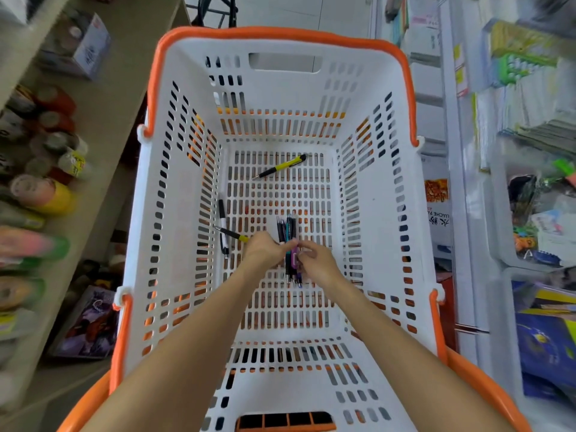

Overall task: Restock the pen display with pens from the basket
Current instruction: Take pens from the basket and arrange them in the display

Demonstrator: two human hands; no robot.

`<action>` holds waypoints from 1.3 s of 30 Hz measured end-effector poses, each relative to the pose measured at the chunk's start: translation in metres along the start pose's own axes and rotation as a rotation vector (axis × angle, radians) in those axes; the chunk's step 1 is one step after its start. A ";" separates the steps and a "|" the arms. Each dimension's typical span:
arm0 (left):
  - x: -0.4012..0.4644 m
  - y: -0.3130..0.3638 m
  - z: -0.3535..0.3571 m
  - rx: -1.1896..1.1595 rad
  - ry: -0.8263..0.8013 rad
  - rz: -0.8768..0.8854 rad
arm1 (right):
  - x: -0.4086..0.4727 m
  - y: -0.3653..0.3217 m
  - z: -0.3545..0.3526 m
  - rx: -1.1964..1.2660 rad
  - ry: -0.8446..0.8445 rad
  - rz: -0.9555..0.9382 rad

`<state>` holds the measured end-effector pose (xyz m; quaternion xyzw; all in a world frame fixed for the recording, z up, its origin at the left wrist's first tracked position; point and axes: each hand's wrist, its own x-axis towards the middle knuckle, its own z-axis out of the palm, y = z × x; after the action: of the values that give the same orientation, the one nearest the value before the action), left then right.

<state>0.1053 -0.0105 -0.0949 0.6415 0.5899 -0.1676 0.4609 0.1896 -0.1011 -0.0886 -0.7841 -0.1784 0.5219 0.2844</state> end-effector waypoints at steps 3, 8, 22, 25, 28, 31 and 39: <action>-0.006 0.009 0.002 0.107 -0.020 0.028 | 0.000 -0.002 0.002 0.117 -0.002 0.069; -0.015 0.009 0.016 0.134 0.034 0.019 | -0.007 -0.004 0.007 0.196 0.048 0.076; -0.062 -0.005 -0.039 -0.654 -0.289 0.075 | -0.053 -0.045 -0.018 0.323 -0.144 -0.040; -0.075 -0.006 -0.060 -0.752 -0.412 0.109 | -0.065 -0.060 -0.035 0.295 -0.142 -0.114; -0.082 -0.002 -0.072 -0.765 -0.391 0.131 | -0.069 -0.073 -0.045 0.270 -0.196 -0.126; -0.080 0.000 -0.074 -0.675 -0.263 0.210 | -0.067 -0.079 -0.046 0.287 -0.218 -0.126; -0.079 0.005 -0.068 -0.379 -0.135 0.477 | -0.064 -0.082 -0.043 0.112 -0.060 -0.122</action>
<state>0.0682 -0.0036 0.0021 0.6518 0.4113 0.0162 0.6369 0.2055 -0.0858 0.0223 -0.7385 -0.2049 0.5361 0.3539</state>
